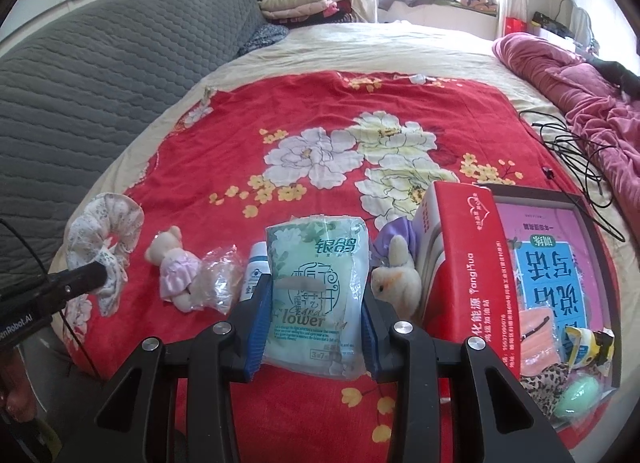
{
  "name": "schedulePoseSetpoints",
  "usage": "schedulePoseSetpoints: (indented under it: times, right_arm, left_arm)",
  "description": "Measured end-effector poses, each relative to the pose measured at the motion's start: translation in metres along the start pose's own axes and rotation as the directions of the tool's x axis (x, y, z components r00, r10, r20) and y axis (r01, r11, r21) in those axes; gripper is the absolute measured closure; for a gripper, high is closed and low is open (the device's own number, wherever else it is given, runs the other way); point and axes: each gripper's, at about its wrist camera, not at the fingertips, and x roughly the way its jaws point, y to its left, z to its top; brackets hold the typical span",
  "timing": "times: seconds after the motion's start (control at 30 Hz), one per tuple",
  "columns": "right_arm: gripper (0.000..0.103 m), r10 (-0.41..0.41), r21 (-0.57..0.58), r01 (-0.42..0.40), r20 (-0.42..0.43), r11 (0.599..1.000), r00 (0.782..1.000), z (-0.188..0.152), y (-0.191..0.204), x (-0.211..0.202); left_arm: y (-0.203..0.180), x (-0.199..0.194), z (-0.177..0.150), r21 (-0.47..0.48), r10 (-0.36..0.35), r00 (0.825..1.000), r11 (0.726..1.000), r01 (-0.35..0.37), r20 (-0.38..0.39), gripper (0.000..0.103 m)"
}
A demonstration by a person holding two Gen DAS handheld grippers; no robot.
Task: Organize soft objects
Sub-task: 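Carry scrunchie with left tool while right carries tissue packet to the pink board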
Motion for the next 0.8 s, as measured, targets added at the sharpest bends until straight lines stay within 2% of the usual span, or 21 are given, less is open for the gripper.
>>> schedulePoseSetpoints:
  times: [0.4,0.8]
  right_arm:
    - [0.063,0.007,0.013,-0.007,0.056,1.0,0.998,-0.005,-0.008,-0.037]
    - [0.063,-0.021,0.063,0.014,0.11,0.998,0.994,-0.014,-0.041,-0.076]
  left_arm:
    - [-0.033,-0.018,-0.012,0.058,0.0,1.0,0.998,0.0,0.001,0.093]
    - [-0.076,-0.026,-0.019,0.116,-0.037,0.999,0.993,0.036,0.001,0.093]
